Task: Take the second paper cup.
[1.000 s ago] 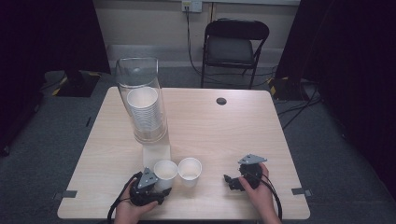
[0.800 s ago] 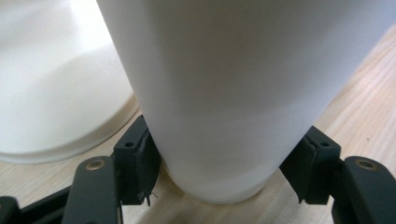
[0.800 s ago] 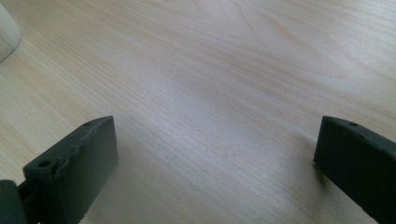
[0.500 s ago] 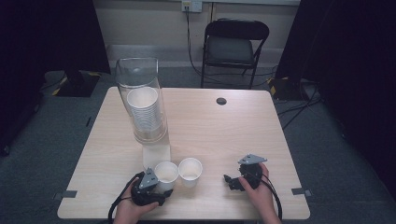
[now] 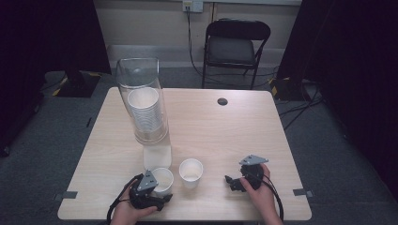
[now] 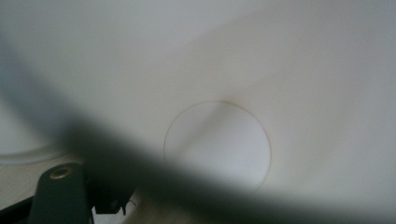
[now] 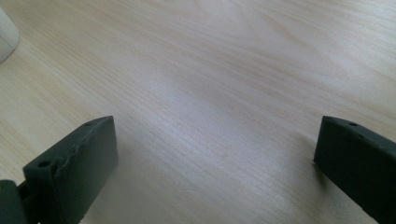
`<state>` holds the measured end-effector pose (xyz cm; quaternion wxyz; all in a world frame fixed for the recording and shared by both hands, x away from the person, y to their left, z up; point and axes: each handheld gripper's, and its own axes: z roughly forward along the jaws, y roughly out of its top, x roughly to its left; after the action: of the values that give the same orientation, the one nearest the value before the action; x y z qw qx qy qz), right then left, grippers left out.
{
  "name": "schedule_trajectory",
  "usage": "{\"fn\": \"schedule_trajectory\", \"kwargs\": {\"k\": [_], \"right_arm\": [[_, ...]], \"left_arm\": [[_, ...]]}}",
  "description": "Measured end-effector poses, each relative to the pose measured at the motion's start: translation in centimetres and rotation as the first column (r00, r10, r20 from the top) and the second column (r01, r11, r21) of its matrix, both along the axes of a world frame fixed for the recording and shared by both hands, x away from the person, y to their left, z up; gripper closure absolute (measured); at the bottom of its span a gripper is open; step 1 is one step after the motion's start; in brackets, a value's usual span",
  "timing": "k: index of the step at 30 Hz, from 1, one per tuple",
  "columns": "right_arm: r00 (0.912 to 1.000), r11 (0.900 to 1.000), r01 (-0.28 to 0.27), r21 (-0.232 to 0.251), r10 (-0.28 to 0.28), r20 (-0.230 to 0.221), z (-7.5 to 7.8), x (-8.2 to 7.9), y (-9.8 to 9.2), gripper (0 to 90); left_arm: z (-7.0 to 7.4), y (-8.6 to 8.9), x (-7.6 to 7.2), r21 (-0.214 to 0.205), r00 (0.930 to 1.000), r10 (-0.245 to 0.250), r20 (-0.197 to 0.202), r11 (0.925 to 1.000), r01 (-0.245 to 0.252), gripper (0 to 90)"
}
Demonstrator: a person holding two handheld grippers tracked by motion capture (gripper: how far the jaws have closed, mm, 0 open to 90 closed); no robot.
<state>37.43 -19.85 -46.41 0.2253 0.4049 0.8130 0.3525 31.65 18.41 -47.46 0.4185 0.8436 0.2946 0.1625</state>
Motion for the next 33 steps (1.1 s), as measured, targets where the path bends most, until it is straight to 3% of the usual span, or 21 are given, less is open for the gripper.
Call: {"fn": "schedule_trajectory", "kwargs": {"k": [7, 9, 16, 20, 25, 33], "right_arm": [[1.0000, 1.0000, 0.000, 0.000, 0.000, 0.000, 0.0, 0.0, 0.0, 0.0], [1.0000, 1.0000, 0.000, 0.000, 0.000, -0.001, 0.0, 0.0, 0.0, 0.0], [1.0000, 1.0000, 0.000, 0.000, 0.000, -0.001, 0.0, 0.0, 0.0, 0.0], [1.0000, 1.0000, 0.000, 0.000, 0.000, 0.000, 0.0, 0.0, 0.0, 0.0], [1.0000, 1.0000, 0.000, 0.000, 0.000, 0.000, 0.0, 0.0, 0.0, 0.0], [1.0000, 1.0000, 0.000, 0.001, 0.000, -0.001, 0.0, 0.0, 0.0, 0.0]], "left_arm": [[0.3, 2.8, -0.4, -0.032, 0.9987, 0.051, -0.007, 0.9982, -0.051, 17.2], [0.5, 3.4, -0.4, -0.043, 0.9992, 0.039, -0.007, 0.9983, -0.040, 16.4], [0.7, 4.9, -0.6, -0.030, 0.9992, 0.033, -0.023, 0.9990, -0.034, 16.1], [0.6, 6.8, -0.6, -0.016, 0.9994, 0.032, -0.015, 0.9994, -0.032, 16.1], [0.8, 8.6, -0.8, -0.040, 0.9988, 0.047, -0.009, 0.9981, -0.048, 16.1], [0.5, 11.2, -0.1, -0.034, 0.9935, 0.113, -0.004, 0.9929, -0.113, 16.2]]}}
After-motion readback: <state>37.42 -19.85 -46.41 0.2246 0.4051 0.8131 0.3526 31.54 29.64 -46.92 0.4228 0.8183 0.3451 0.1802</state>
